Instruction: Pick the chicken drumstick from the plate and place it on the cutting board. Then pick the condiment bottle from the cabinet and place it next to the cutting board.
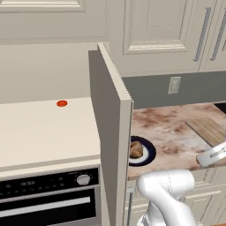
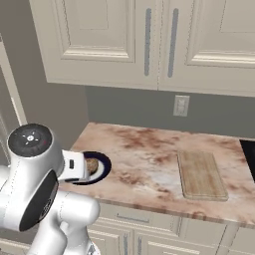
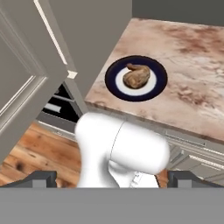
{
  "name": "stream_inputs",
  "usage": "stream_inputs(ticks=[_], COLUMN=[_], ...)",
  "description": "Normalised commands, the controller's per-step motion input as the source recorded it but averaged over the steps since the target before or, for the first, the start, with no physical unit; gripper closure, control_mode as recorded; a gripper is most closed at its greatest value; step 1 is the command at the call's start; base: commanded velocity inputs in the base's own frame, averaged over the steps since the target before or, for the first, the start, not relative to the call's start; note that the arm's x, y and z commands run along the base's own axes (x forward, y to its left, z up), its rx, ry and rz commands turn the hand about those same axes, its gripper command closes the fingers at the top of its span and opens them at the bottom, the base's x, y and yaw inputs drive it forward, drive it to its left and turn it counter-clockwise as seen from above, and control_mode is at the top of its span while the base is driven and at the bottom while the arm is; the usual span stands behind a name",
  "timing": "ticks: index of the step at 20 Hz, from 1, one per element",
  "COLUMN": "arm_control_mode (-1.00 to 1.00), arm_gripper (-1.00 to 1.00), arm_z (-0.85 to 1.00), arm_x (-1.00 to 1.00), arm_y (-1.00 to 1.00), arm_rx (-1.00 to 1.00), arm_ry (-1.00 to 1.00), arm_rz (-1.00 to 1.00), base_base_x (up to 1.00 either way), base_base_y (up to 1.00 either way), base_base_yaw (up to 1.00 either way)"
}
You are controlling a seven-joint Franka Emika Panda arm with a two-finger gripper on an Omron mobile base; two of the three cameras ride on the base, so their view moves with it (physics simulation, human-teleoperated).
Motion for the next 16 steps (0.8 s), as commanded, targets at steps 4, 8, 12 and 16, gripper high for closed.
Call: stream_inputs(ticks=[4,8,12,16], arm_control_mode=[-1.00,-1.00,-1.00,-1.00], arm_gripper=[-1.00,-1.00,-1.00,-1.00], arm_z=[-0.07,-0.13,-0.22,-0.34], arm_x=[0.47,0.43,0.37,0.27], arm_y=[0.00,0.00,0.00,0.02], arm_rx=[0.00,0.00,0.00,0.00], arm_ry=[0.05,0.06,0.06,0.02], arm_rz=[0.00,0.00,0.00,0.00], base_base_x=[0.00,0.00,0.00,0.00], base_base_y=[0.00,0.00,0.00,0.00], base_base_yaw=[0.00,0.00,0.00,0.00])
